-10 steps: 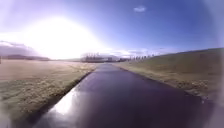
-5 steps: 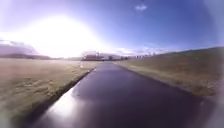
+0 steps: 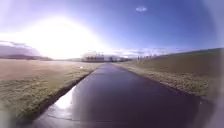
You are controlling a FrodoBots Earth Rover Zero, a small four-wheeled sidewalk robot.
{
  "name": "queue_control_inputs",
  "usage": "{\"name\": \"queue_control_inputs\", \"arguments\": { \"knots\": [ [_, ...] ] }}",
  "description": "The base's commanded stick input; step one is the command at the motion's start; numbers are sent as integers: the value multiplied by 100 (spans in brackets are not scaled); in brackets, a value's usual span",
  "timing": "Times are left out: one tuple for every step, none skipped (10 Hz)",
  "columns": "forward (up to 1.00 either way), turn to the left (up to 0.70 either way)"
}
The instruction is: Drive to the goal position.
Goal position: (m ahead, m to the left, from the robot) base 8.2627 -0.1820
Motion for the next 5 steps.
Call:
{"name": "queue_control_inputs", "arguments": {
  "knots": [
    [100, 0],
    [100, 0],
    [100, 0],
    [100, 0],
    [100, 0]
  ]
}}
